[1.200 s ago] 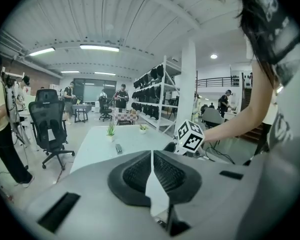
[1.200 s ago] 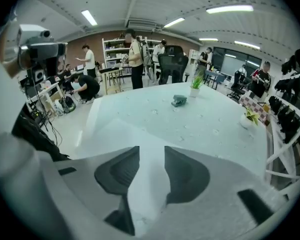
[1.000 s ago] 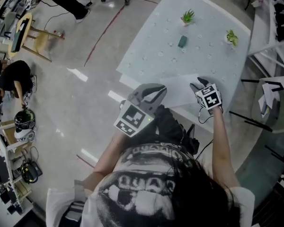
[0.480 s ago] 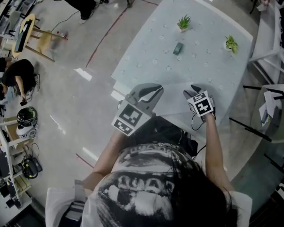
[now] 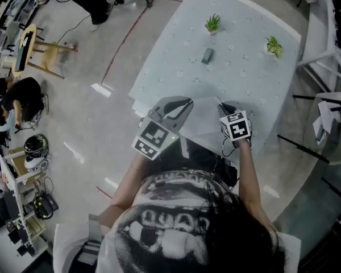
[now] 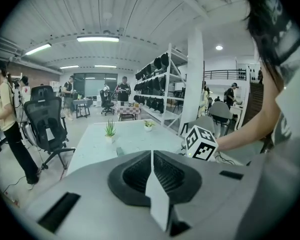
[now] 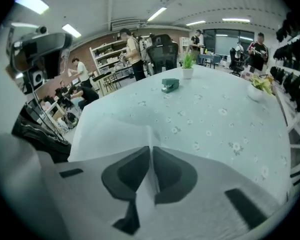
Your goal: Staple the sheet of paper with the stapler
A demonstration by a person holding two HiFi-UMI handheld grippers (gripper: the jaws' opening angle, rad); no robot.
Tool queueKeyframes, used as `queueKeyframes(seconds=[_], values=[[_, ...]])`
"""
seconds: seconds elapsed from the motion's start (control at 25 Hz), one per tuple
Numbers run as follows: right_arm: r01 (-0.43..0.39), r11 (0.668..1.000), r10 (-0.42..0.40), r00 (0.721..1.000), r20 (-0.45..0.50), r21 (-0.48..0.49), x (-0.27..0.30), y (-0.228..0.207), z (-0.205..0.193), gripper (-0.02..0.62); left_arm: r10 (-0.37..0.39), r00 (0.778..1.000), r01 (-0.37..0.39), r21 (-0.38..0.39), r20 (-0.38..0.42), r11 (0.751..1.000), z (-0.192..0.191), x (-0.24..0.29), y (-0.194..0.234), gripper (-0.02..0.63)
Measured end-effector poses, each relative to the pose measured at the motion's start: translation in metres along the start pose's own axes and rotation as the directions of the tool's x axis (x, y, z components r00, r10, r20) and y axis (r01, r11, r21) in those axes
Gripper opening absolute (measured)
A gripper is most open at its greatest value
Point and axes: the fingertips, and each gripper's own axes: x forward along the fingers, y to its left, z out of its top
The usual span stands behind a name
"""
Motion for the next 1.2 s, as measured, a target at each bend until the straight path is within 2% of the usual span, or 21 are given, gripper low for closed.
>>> queueKeyframes(seconds=[0.12, 0.28, 0.52, 0.72, 1.2], values=[[0.003, 0.990, -0.008, 0.999, 0.037, 0.143, 0.000, 0.001, 0.004, 0.025, -0.017, 1.000, 0.017, 0.009, -0.014, 1.000, -0.003, -0.003, 0.007, 0.014], [0.031, 0.945, -0.061, 0.995, 0.083, 0.326, 0.002, 0.000, 0.015, 0.021, -0.033, 0.999, 0.033, 0.023, -0.018, 0.999, -0.004, -0.009, 0.022, 0.014], [0.056, 0.883, -0.137, 0.980, 0.142, 0.466, 0.012, -0.002, 0.048, 0.020, -0.080, 0.997, 0.081, 0.054, -0.007, 0.995, -0.004, -0.027, 0.048, 0.014], [0.064, 0.848, -0.166, 0.975, 0.149, 0.526, 0.023, -0.010, 0.070, 0.019, -0.124, 0.992, 0.123, 0.075, 0.015, 0.990, -0.002, -0.039, 0.067, 0.014], [0.162, 0.836, -0.236, 0.969, 0.076, 0.524, 0.036, -0.034, 0.091, 0.020, -0.183, 0.982, 0.179, 0.084, 0.040, 0.980, -0.010, -0.053, 0.112, 0.014]])
